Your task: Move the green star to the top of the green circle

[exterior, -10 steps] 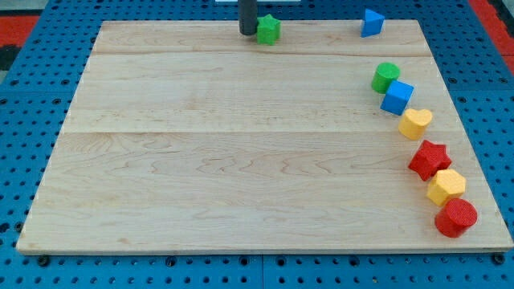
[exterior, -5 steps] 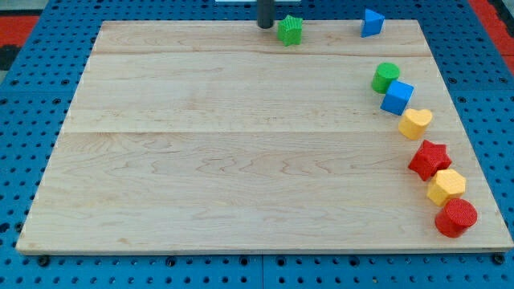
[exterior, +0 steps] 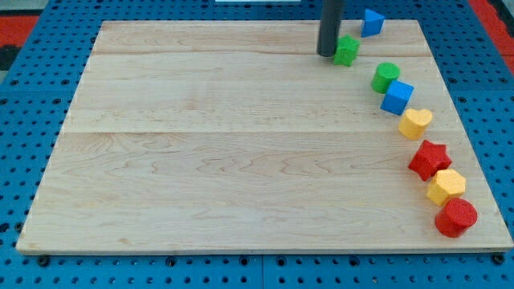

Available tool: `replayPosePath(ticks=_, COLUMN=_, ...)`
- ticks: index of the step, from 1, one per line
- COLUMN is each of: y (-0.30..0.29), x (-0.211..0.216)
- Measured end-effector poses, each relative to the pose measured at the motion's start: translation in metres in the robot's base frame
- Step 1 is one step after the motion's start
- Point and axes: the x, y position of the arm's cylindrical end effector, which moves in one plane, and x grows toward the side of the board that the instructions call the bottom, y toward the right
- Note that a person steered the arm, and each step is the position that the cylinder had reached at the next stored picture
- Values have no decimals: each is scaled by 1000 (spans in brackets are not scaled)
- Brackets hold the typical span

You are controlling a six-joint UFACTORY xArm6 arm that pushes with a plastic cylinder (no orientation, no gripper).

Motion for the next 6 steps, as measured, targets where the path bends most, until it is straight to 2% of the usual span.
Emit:
replayPosePath(ticks=4, y=36, x=3)
replayPosePath(ticks=6, y=-9, x=20)
